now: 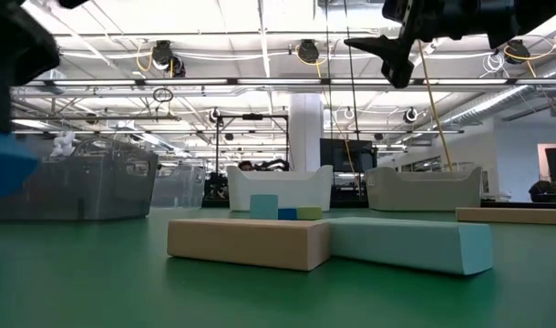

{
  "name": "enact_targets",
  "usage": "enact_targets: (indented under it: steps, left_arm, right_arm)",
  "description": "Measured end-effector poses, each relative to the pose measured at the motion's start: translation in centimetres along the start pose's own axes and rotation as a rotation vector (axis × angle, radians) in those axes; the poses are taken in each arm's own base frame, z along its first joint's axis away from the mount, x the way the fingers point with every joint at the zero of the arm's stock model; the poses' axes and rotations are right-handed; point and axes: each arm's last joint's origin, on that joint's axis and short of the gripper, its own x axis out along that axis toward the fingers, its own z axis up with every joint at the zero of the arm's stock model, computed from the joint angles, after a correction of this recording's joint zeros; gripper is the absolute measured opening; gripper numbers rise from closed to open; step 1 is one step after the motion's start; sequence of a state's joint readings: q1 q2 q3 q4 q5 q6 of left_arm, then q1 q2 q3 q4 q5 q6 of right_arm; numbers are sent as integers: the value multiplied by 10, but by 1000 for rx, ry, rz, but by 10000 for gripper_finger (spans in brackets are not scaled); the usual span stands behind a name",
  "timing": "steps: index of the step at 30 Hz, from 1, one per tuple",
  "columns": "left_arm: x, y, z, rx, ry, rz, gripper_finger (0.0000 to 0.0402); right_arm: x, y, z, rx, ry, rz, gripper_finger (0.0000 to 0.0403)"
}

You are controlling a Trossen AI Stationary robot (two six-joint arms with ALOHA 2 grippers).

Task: Sort & place blocks by color
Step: Put the blue block into the transparent bin

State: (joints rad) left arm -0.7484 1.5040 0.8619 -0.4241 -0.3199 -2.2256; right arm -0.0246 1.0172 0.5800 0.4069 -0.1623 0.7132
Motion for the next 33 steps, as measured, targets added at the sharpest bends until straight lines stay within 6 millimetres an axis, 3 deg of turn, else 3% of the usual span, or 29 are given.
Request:
enact_targets:
  steps: [21,26,33]
  left_arm:
    - [7,-66,43,179,-233,-407,1]
    - [-9,-82,63,233,-332,-481,1]
    - [-58,-98,107,338,-511,-557,1]
  right_arm:
    - [0,0,0,0,2,-2,246]
    - [0,0,0,-7,4,-4,246]
    - [0,-1,0,-20,-1,-13,246]
